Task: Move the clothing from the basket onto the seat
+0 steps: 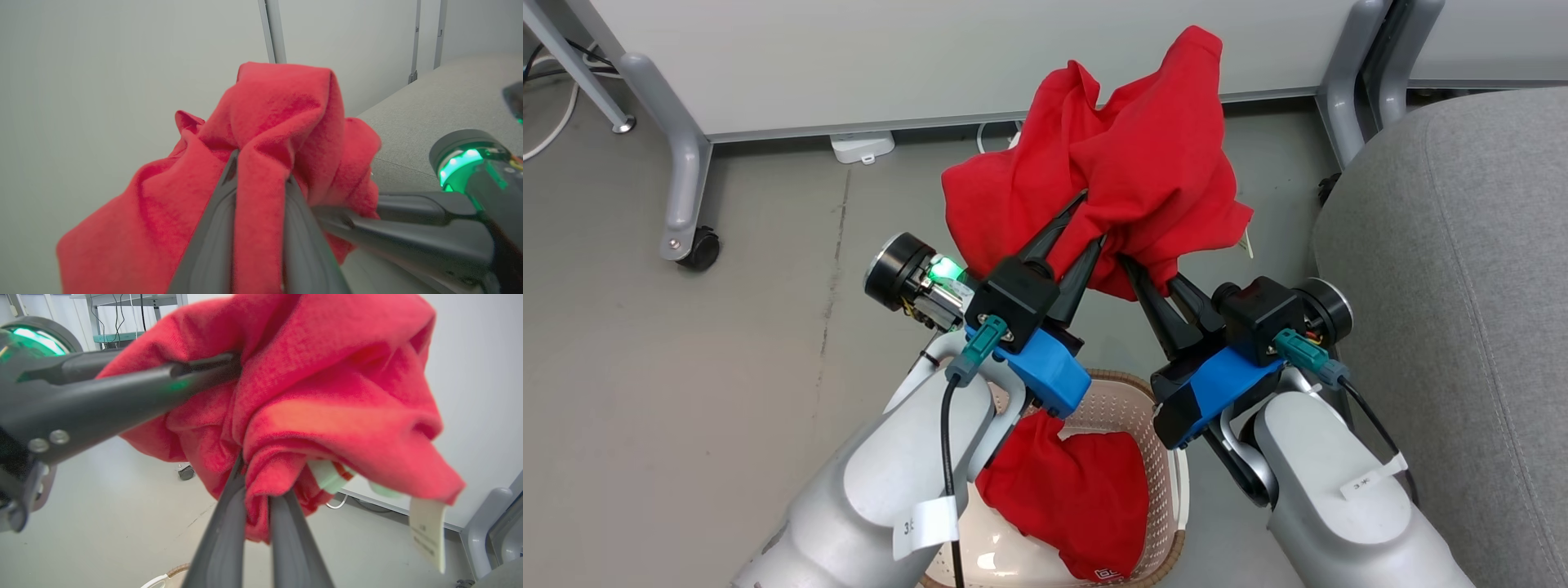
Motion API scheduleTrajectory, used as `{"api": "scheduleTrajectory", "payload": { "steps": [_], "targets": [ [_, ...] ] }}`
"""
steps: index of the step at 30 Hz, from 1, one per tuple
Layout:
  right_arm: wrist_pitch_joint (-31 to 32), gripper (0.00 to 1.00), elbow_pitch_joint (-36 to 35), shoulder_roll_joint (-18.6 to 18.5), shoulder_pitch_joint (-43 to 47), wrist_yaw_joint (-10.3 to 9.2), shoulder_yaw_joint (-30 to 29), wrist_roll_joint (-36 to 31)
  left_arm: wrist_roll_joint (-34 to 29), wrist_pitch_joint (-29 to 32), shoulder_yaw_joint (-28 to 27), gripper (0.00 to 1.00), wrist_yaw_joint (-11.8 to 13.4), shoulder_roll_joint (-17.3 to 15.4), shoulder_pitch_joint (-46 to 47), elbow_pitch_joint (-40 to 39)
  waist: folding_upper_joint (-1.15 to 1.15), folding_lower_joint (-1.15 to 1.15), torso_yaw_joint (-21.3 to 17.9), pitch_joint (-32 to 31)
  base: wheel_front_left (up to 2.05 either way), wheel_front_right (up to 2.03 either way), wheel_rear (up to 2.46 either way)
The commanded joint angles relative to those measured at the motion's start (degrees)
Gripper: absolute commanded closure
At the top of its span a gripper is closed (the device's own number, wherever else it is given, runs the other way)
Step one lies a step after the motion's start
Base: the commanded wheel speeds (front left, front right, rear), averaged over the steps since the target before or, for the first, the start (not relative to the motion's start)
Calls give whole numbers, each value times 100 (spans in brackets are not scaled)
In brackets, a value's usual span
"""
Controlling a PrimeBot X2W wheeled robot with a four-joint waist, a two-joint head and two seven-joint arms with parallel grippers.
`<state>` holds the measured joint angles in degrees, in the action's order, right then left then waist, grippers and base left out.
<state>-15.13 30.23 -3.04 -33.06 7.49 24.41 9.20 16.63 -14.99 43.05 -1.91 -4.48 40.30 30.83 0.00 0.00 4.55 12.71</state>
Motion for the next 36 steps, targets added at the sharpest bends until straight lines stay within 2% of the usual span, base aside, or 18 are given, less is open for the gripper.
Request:
{"api": "scheduleTrajectory", "payload": {
  "steps": [1, 13, 14, 15, 16, 29, 36],
  "targets": [
    [-3, 100, -18, 23, -32, 1, 21, 20, -24, -30, -37, 100, -6, 23, 36, 0, 0, 0, -3, -3, 0, 0, 0],
    [-3, 100, -65, 23, -28, 1, 35, 44, -74, -30, -101, 100, -56, 38, 25, 28, 0, 0, -16, 15, 0, 0, 0],
    [-3, 100, -72, 23, -22, 1, 33, 40, -72, -30, -110, 86, -50, 39, 20, 38, 0, 0, -16, 18, 0, 0, 0],
    [-3, 100, -78, 22, -16, 1, 30, 37, -68, -30, -118, 20, -46, 42, 17, 45, 0, 0, -17, 21, 0, 0, 0],
    [-3, 100, -81, 22, -12, 1, 28, 33, -71, -30, -128, 0, -35, 45, 16, 46, 0, 0, -17, 25, 0, 0, 0],
    [-4, 100, -114, 19, 78, 1, -60, -18, -167, -30, -223, 0, -22, 15, -29, 2, 0, 0, -69, 53, 0, 0, 0],
    [-4, 100, -143, 18, 148, 1, -296, -80, -216, -30, -255, 0, -35, 3, -59, 1, 0, 0, -158, 88, 0, 0, 0]
  ]
}}
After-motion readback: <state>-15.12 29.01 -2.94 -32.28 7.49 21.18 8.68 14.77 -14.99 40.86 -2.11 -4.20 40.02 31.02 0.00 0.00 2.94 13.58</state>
